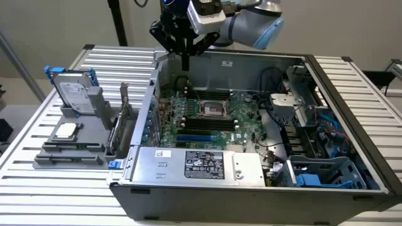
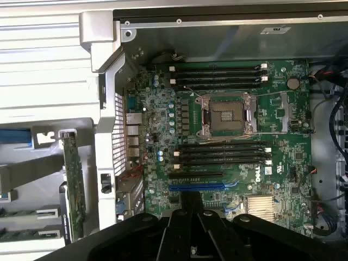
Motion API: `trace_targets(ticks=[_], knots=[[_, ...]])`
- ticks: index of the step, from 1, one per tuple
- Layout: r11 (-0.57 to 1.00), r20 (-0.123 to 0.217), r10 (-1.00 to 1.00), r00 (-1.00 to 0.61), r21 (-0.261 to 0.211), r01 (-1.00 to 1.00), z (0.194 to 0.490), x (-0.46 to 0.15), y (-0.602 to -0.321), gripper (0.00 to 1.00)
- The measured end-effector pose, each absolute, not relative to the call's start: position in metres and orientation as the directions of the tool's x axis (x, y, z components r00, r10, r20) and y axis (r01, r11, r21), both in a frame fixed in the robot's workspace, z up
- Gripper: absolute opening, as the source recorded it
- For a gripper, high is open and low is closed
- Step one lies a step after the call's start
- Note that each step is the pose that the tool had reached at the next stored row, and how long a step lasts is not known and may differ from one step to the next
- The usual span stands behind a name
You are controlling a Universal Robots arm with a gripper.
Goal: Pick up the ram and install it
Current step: 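Reach for the ram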
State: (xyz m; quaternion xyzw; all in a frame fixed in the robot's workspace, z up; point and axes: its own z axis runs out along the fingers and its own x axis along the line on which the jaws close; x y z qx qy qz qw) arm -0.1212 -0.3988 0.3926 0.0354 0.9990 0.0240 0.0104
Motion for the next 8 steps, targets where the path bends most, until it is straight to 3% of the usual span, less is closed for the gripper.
trace_targets(ticks=[8], knots=[[0.996, -0.019, 0.071, -0.997, 0.049, 0.070, 0.3926, -0.1212, -0.3988, 0.11]])
